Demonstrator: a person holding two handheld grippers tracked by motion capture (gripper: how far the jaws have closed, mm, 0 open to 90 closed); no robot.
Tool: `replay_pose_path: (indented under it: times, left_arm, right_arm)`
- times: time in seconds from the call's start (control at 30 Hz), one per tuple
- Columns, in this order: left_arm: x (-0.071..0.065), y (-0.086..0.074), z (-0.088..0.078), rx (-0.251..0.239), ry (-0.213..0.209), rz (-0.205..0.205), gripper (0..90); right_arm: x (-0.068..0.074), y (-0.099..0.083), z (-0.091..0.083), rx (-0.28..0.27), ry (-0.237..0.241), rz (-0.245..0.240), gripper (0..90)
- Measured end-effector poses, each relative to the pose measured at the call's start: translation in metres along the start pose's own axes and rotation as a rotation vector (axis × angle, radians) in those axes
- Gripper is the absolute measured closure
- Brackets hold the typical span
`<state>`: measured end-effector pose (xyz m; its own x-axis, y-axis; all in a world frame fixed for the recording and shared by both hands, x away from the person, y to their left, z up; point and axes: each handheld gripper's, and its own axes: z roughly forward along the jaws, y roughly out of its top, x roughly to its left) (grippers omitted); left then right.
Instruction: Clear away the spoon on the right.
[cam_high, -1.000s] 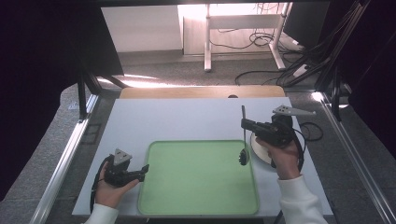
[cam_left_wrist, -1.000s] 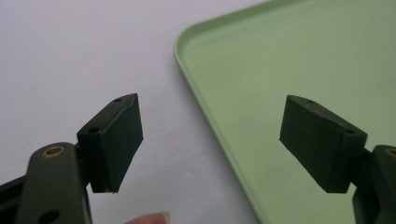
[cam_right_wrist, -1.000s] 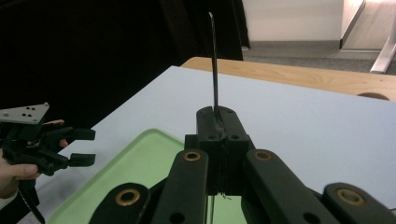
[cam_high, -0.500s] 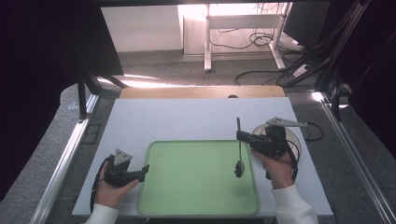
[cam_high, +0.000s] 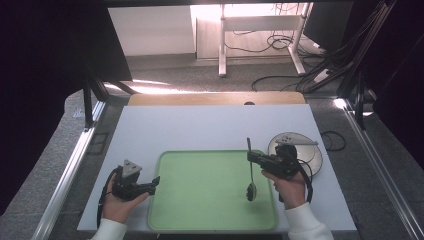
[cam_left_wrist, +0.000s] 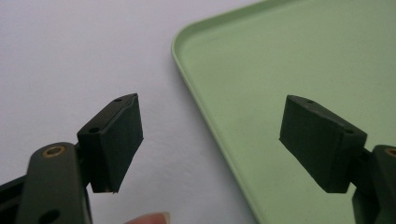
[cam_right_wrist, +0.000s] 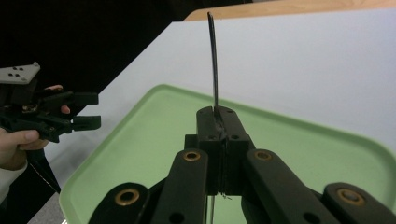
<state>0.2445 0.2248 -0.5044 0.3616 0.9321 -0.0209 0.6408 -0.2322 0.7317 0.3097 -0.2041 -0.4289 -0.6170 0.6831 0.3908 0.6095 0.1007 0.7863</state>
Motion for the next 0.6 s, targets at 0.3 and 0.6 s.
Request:
replay_pose_path:
  times: [0.3, 0.6]
  left_arm:
    - [-0.001, 0.000, 0.001, 0.004, -0.001, 0.002, 21.0]
    - [0.000, 0.000, 0.002, 0.014, -0.002, 0.004, 20.9]
  right_arm:
    - [-0.001, -0.017, 0.029, 0.099, -0.041, -0.003, 89.3]
    - [-0.003, -0.034, 0.057, 0.207, -0.153, -0.010, 87.5]
